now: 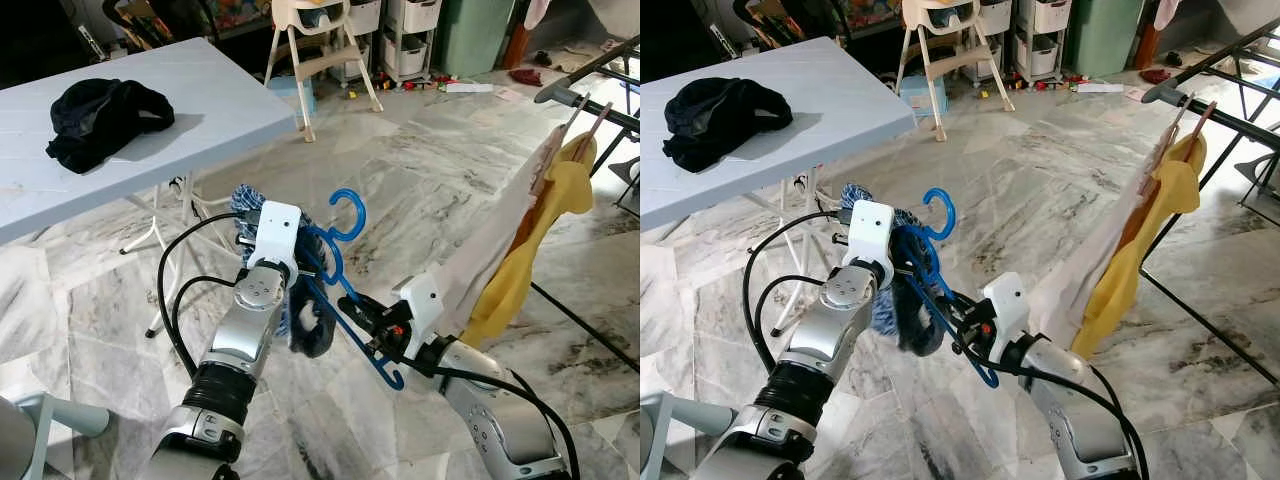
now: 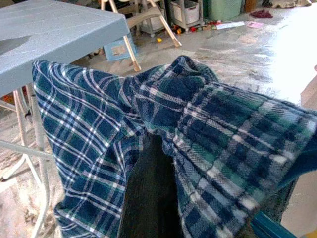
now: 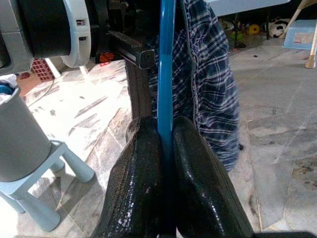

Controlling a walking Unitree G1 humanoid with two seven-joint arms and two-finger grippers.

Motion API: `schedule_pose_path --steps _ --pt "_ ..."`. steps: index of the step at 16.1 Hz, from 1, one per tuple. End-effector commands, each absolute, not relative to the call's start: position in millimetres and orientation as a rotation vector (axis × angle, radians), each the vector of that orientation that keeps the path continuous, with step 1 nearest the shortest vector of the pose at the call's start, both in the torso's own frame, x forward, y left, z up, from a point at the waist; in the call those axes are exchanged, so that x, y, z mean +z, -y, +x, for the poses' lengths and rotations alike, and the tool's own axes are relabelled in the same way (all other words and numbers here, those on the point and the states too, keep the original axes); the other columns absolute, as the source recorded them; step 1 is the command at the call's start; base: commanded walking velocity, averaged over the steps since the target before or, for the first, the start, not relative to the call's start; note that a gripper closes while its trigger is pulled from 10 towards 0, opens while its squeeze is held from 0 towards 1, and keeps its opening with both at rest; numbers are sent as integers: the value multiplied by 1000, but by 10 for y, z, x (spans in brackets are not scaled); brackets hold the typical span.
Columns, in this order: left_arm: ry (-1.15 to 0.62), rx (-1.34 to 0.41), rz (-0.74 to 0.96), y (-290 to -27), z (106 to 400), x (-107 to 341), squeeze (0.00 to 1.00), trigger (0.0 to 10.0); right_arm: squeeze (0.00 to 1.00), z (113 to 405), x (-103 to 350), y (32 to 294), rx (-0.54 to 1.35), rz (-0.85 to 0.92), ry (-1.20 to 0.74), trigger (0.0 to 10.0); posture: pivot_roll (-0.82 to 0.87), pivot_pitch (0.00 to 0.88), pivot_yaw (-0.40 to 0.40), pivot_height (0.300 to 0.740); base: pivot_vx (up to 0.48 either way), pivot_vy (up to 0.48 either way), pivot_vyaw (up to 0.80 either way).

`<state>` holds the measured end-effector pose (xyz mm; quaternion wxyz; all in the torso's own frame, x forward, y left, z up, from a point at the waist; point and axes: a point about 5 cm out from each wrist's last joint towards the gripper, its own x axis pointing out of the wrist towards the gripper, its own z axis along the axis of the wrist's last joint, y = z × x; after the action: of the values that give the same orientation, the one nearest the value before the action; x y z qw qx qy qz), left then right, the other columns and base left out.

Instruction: Hang hanger

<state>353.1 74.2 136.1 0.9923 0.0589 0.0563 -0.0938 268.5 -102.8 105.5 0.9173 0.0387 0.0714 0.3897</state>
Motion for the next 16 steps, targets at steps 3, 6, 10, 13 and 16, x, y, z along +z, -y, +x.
schedule_pose_path --steps 3,6,10,13,16 --pt "-109 -205 118 -731 3541 1374 0 10000 0 2678 1143 968 844 83 -93 10000 -123 65 92 740 0 0 0" --pt "-85 -171 95 -811 3591 1439 0 10000 0 2645 1118 954 880 84 -113 10000 -122 63 93 740 0 0 0" --pt "-71 -172 93 -827 3607 1478 0 10000 0 2591 1085 950 924 85 -141 10000 -121 64 89 740 0 0 0" --pt "-78 -188 93 -785 3581 1447 0 10000 0 2565 1076 943 946 93 -151 10000 -121 67 90 740 0 0 0" --pt "-77 -226 107 -773 3595 1475 0 10000 0 2476 1015 943 1007 91 -198 10000 -121 69 89 740 0 0 0"
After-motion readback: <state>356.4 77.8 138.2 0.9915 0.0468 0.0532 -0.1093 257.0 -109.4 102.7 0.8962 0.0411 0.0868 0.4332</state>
